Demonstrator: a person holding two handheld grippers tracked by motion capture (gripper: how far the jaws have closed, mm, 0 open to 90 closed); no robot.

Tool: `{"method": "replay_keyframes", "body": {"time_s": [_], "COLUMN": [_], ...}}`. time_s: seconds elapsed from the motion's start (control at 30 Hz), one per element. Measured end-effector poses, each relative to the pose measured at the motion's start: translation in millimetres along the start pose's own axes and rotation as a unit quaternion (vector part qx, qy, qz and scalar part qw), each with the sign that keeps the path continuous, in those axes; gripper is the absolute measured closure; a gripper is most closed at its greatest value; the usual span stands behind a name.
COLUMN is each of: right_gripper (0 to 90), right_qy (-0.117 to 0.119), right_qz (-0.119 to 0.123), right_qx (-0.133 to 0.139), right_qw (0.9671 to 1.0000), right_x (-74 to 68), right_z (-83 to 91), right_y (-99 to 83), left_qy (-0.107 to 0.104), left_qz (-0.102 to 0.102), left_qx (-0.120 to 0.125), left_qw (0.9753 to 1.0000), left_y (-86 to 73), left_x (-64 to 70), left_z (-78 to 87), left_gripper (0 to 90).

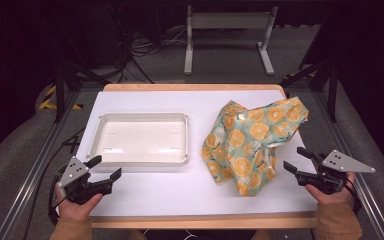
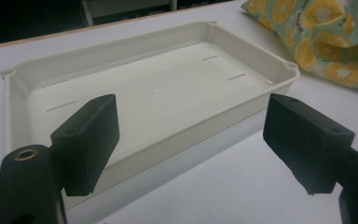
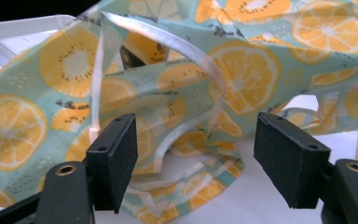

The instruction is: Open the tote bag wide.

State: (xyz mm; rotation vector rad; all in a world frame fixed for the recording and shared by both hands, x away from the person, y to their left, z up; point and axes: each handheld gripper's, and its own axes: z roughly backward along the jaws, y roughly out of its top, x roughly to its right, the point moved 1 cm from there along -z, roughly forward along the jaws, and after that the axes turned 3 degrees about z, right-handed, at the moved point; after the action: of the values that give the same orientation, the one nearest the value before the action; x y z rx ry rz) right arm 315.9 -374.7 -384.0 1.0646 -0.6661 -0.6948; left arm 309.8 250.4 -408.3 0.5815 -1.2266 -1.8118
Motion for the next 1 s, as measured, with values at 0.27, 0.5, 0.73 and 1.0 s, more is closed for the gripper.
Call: {"method": "replay_keyframes", "body": {"time_s": [0.27, 0.5, 0.73, 1.0], "right_gripper": [29.3, 29.3, 28.8, 28.0], "right_qy": [-0.001, 0.002, -0.010, -0.013], "right_qz": [0.003, -0.004, -0.024, -0.038], "right_qx": [-0.001, -0.005, -0.008, -0.005], "right_qw": [1.0000, 1.0000, 0.9996, 0.9992], "right_x": [1.8, 6.4, 20.9, 32.5], "right_z": [-2.8, -7.1, -17.8, -27.6], "right_y": [-2.7, -4.3, -6.0, -3.0], "left_qy": [-0.009, -0.009, -0.006, -0.003], "left_qz": [-0.002, -0.001, -0.001, -0.007], "left_qx": [-0.006, -0.006, -0.004, -0.010], "left_qw": [0.9999, 0.9999, 1.0000, 0.9999], "left_y": [-0.4, -0.9, 0.0, -0.7], "left_x": [0.1, 0.5, 1.2, 3.3], "left_z": [-1.6, -1.5, -0.6, -2.2], "left_gripper": [19.1, 19.1, 19.1, 19.1]}}
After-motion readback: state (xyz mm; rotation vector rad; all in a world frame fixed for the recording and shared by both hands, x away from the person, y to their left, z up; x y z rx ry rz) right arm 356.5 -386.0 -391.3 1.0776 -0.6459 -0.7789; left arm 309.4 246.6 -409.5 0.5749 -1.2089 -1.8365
